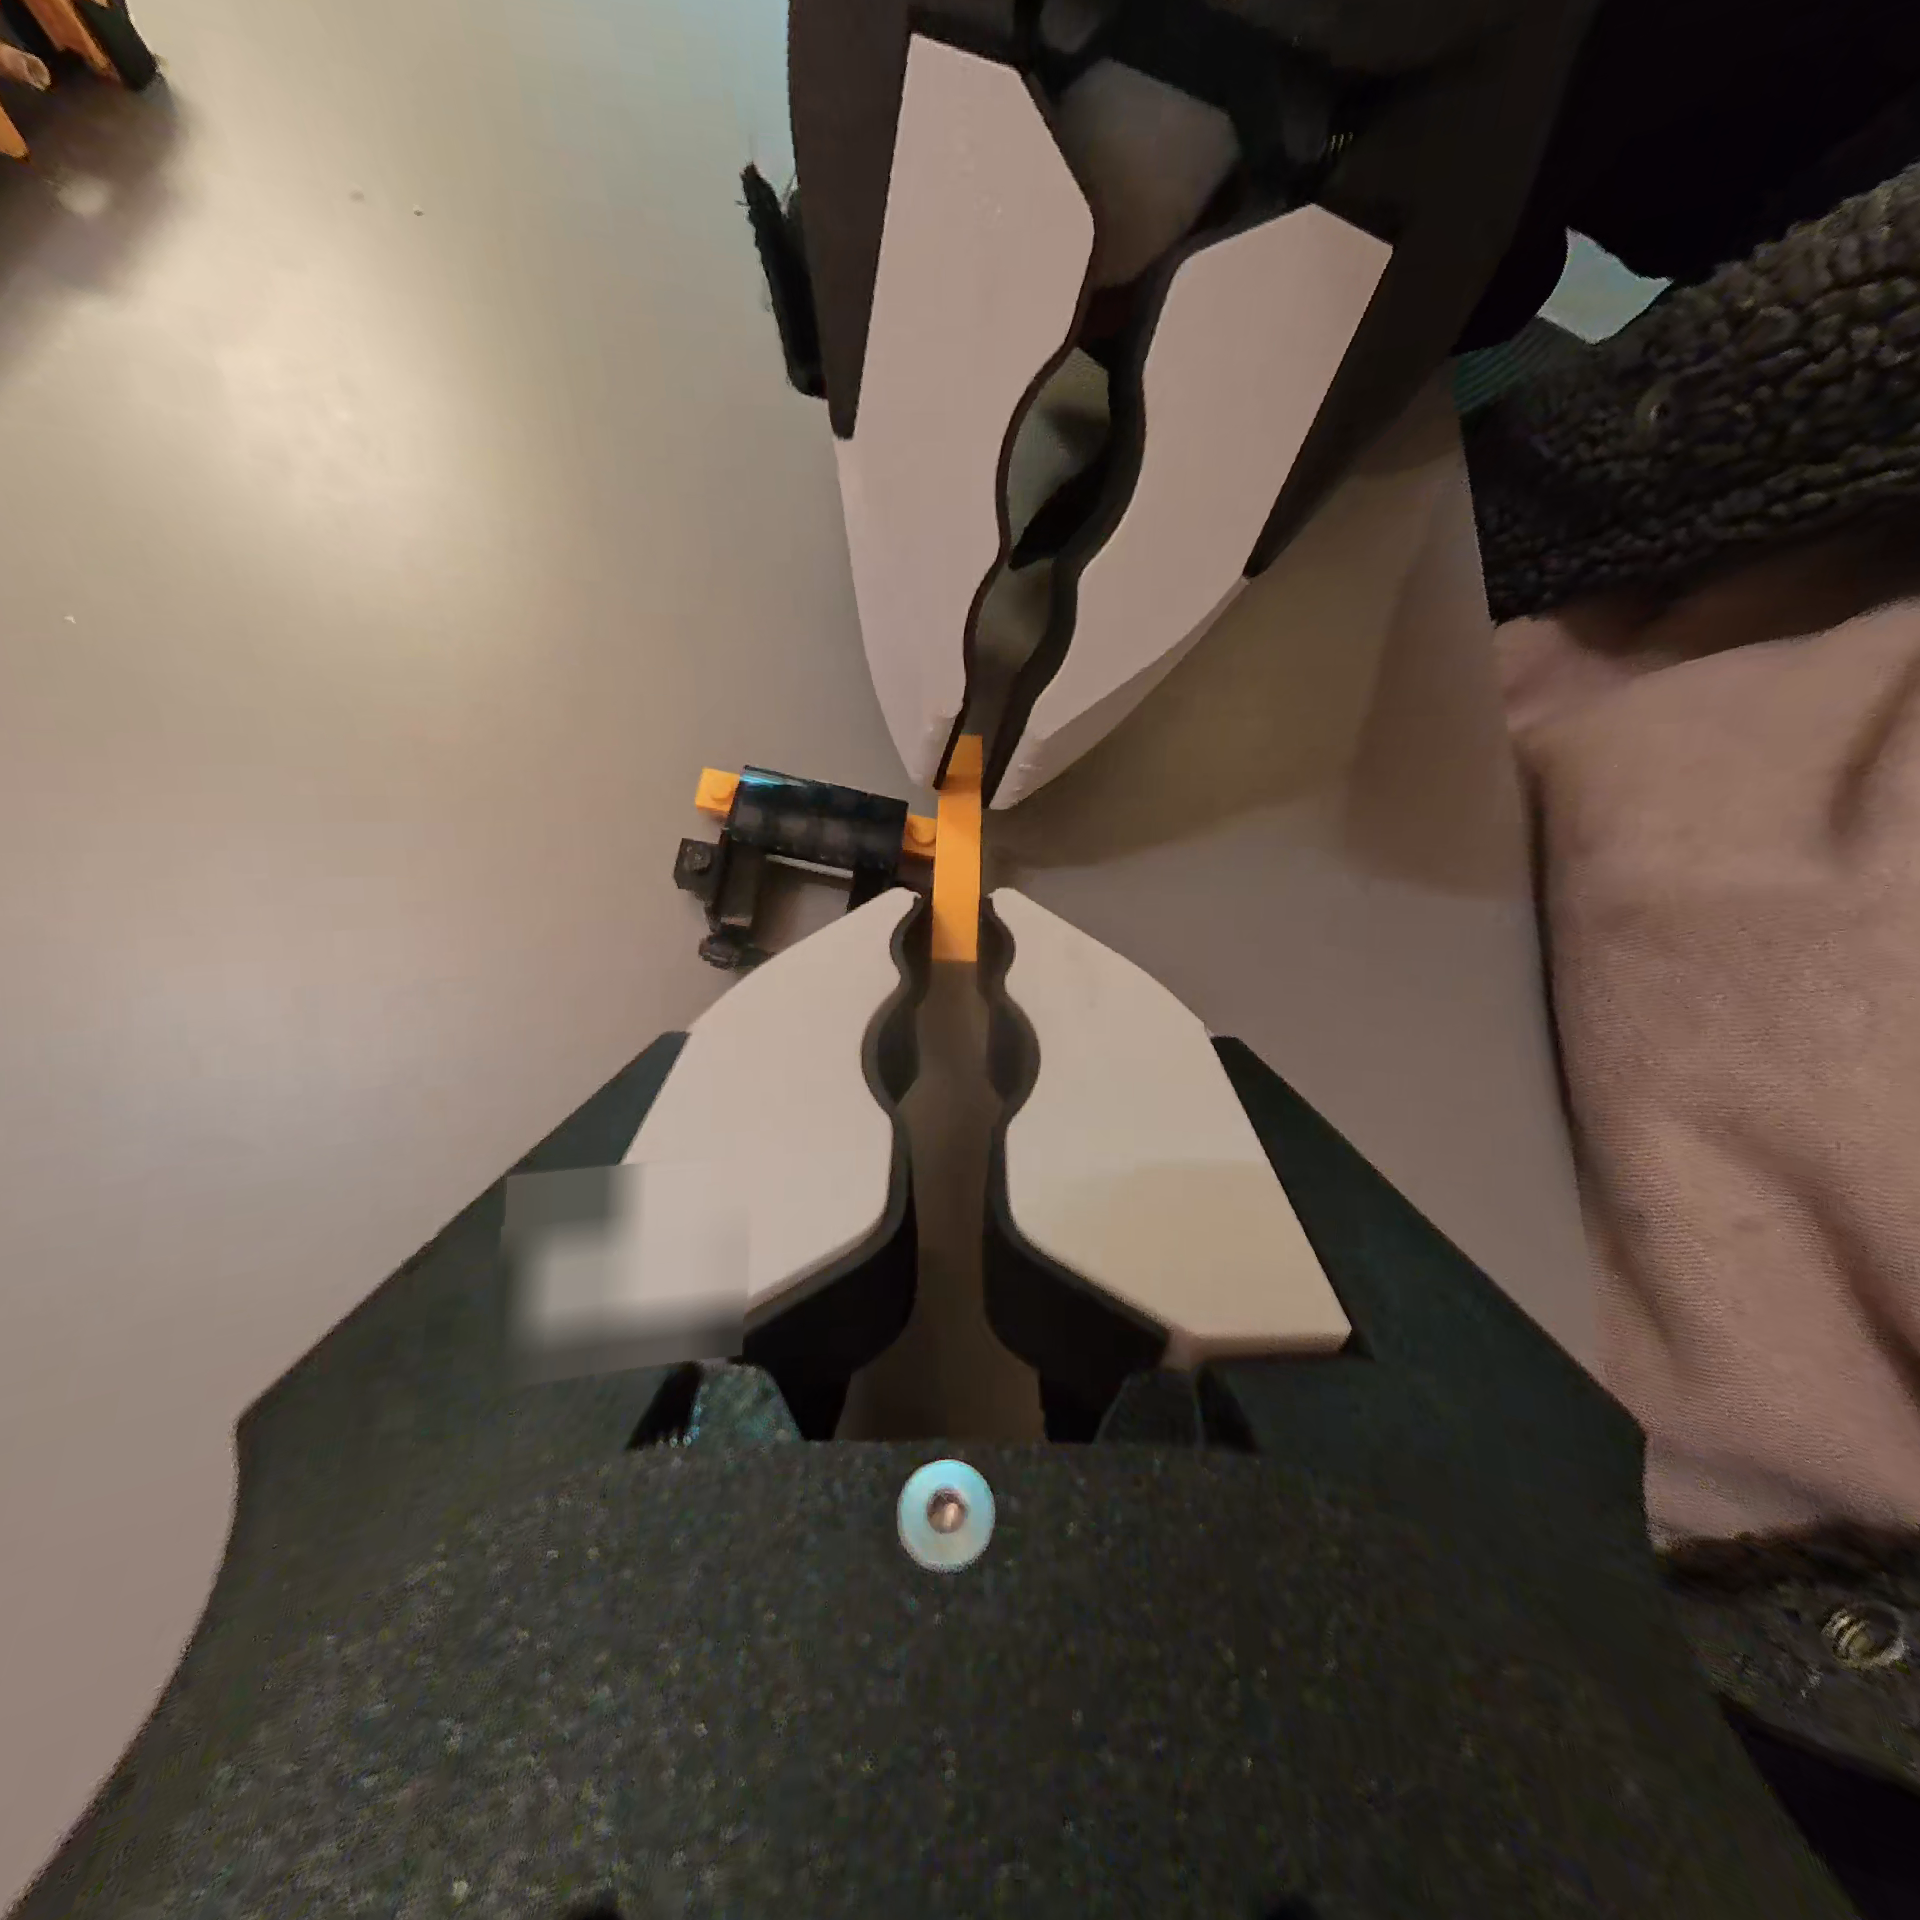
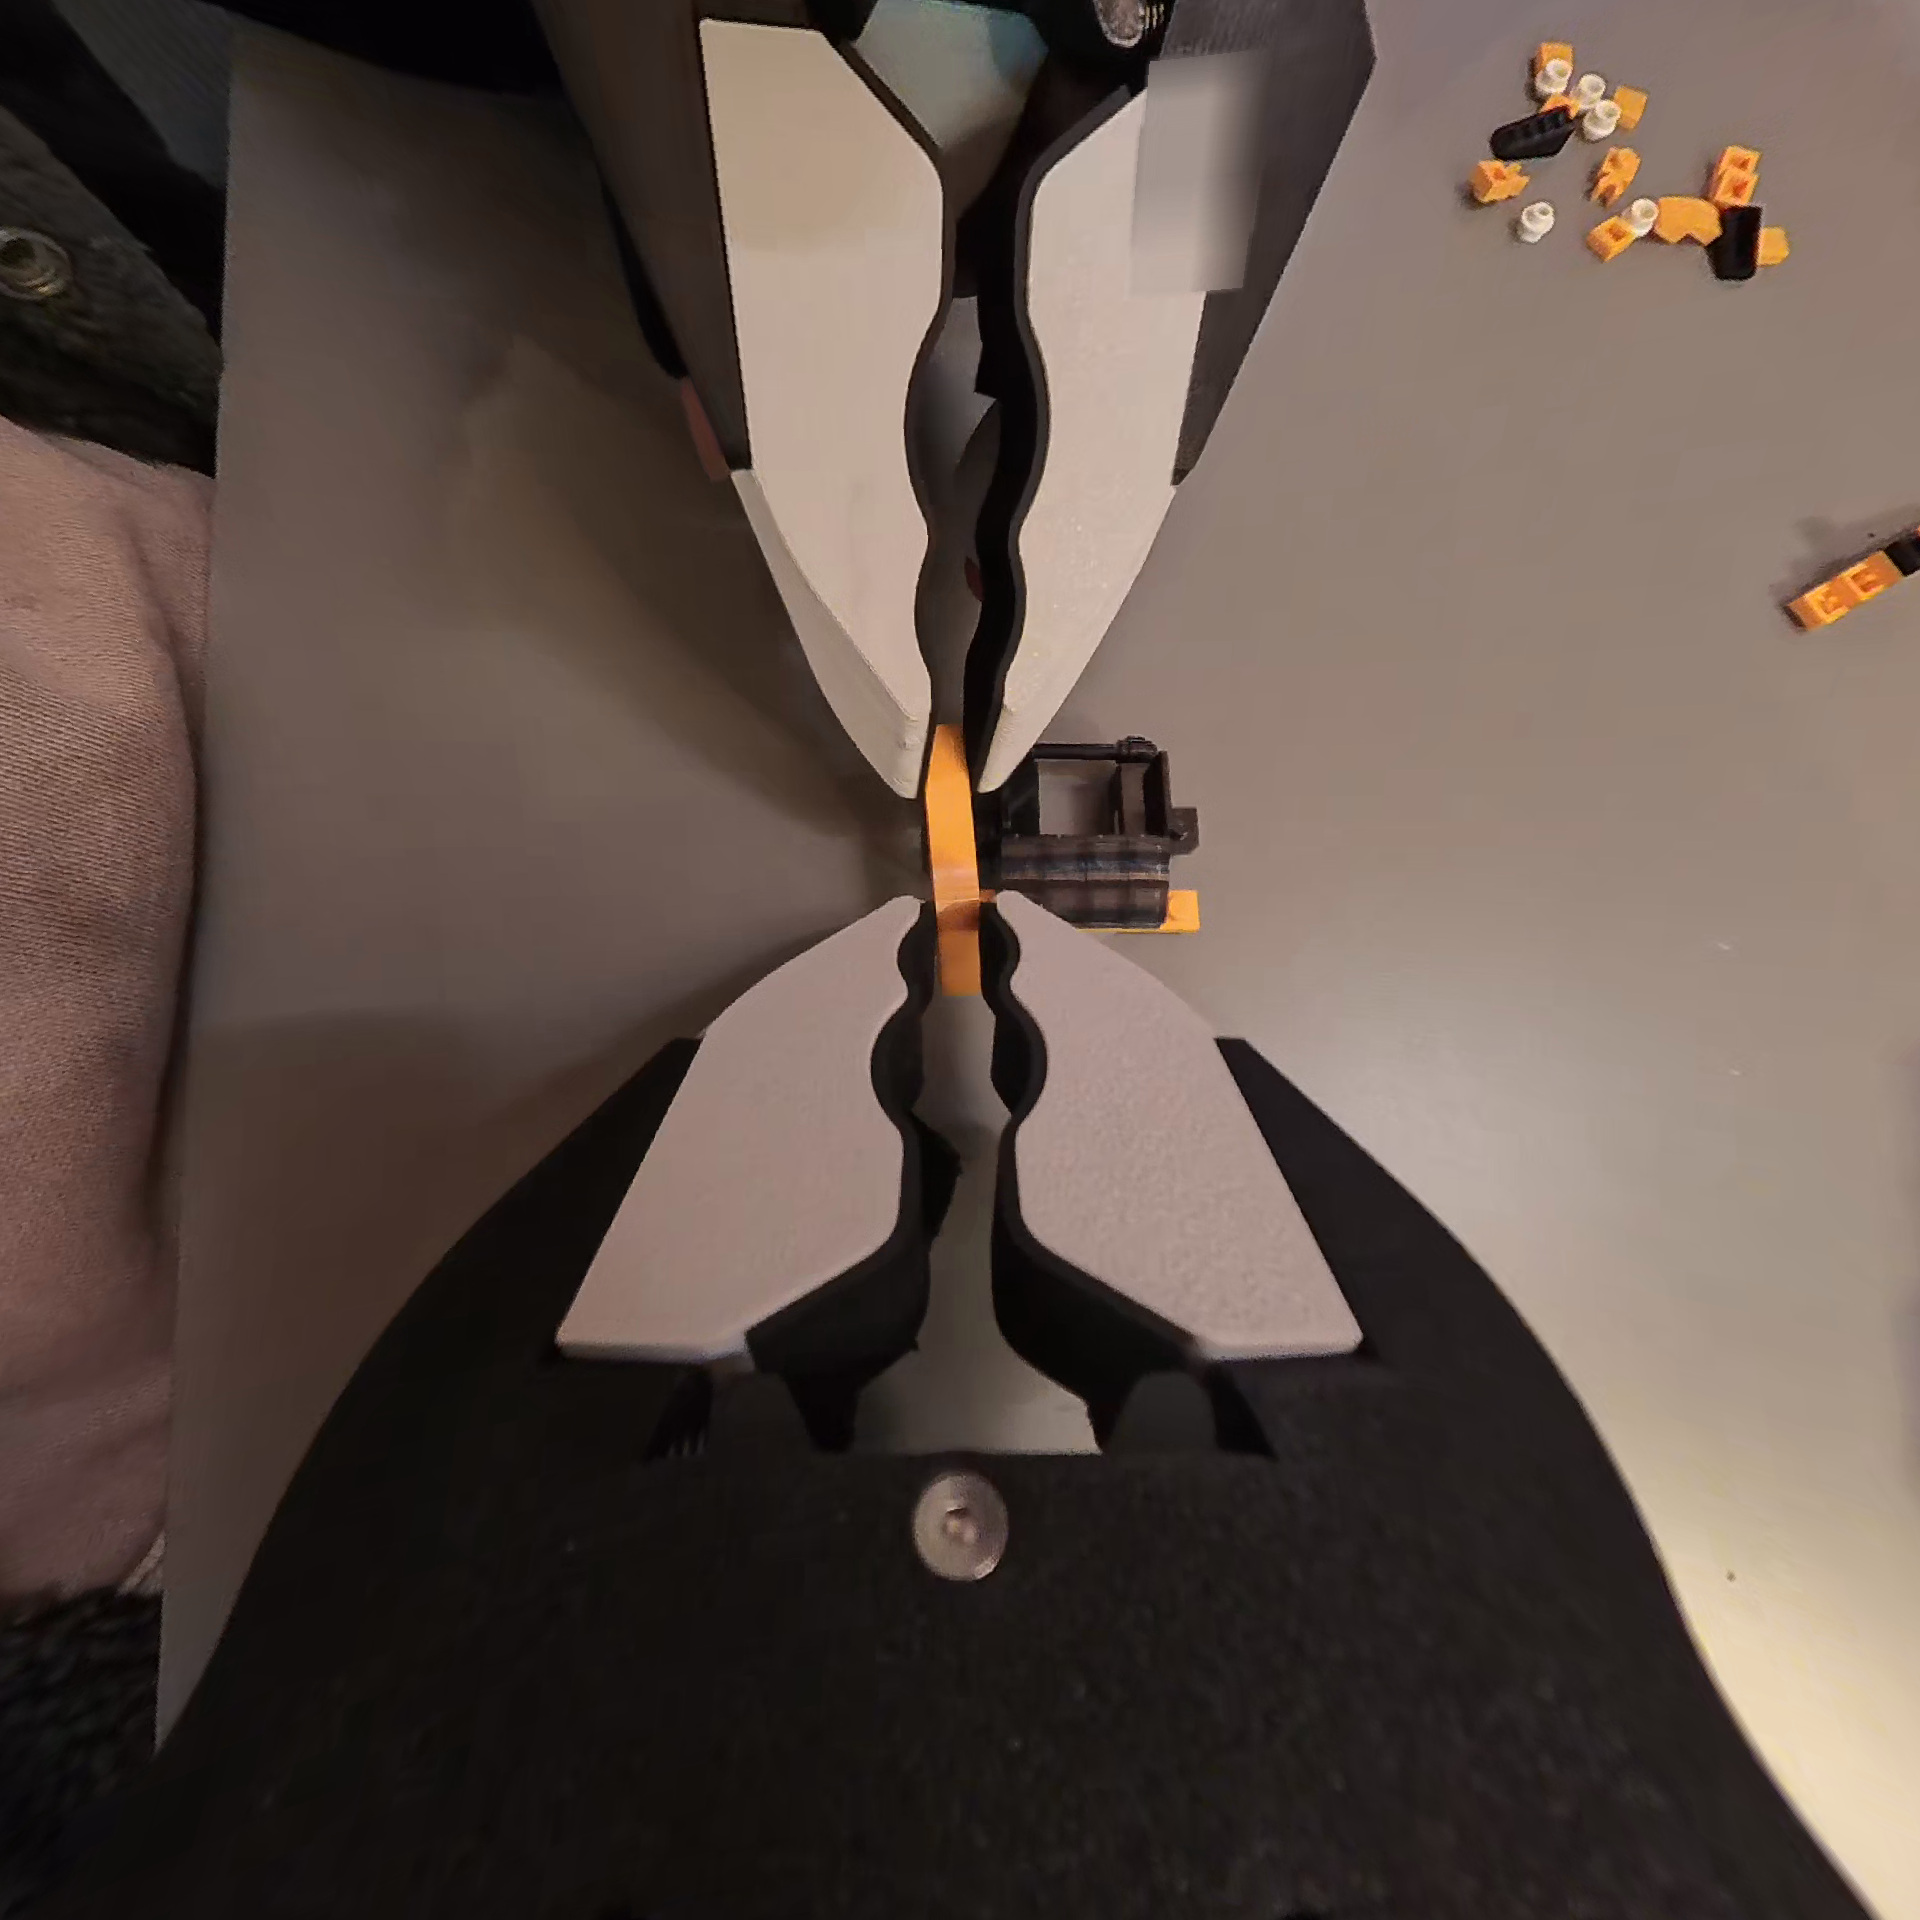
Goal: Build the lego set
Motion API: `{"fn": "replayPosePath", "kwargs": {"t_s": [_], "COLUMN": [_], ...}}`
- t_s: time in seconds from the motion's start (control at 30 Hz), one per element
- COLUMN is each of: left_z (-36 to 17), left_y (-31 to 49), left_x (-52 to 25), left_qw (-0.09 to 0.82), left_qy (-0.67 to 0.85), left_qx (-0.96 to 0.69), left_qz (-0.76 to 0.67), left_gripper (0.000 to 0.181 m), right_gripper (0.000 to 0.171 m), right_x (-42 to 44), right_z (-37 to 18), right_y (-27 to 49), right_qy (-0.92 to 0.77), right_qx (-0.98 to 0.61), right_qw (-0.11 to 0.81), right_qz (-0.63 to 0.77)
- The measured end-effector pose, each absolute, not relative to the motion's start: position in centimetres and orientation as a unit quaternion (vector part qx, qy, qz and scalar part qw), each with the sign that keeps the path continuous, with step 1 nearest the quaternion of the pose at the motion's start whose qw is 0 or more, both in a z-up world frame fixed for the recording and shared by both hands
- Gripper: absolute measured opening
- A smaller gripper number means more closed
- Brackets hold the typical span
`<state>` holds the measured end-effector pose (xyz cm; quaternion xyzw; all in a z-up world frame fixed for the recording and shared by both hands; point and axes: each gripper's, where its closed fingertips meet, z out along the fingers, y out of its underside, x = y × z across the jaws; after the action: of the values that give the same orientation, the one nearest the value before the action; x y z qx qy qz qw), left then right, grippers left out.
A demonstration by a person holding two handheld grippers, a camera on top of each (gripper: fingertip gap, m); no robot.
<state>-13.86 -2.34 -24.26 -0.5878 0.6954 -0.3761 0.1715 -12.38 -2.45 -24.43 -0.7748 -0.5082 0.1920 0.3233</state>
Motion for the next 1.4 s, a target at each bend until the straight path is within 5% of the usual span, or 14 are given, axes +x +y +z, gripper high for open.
{"fn": "replayPosePath", "kwargs": {"t_s": [0.17,0.4,0.5,0.63,0.7,1.4], "left_z": [-23.5,-24.4,-25.7,-26.1,-26.1,-23.7], "left_y": [-2.0,0.8,0.6,-0.1,0.1,-0.6], "left_x": [-13.9,-14.2,-14.0,-13.5,-13.4,-14.0], "left_qw": [0.195,0.254,0.245,0.238,0.243,0.023], "left_qy": [0.703,0.726,0.740,0.749,0.746,0.539], "left_qx": [-0.572,-0.550,-0.542,-0.532,-0.536,-0.669], "left_qz": [-0.373,-0.325,-0.314,-0.315,-0.311,-0.512], "left_gripper": [0.011,0.063,0.072,0.061,0.034,0.033], "right_gripper": [0.007,0.007,0.007,0.007,0.007,0.007], "right_x": [-12.3,-11.7,-11.4,-11.2,-11.1,-11.1], "right_z": [-24.3,-23.4,-23.0,-22.7,-22.6,-21.2], "right_y": [-2.3,-2.0,-1.9,-1.7,-1.6,-0.7], "right_qy": [-0.497,-0.478,-0.468,-0.459,-0.456,-0.385], "right_qx": [-0.777,-0.776,-0.775,-0.774,-0.774,-0.784], "right_qw": [0.330,0.348,0.356,0.364,0.365,0.342], "right_qz": [0.199,0.221,0.229,0.240,0.244,0.347]}}
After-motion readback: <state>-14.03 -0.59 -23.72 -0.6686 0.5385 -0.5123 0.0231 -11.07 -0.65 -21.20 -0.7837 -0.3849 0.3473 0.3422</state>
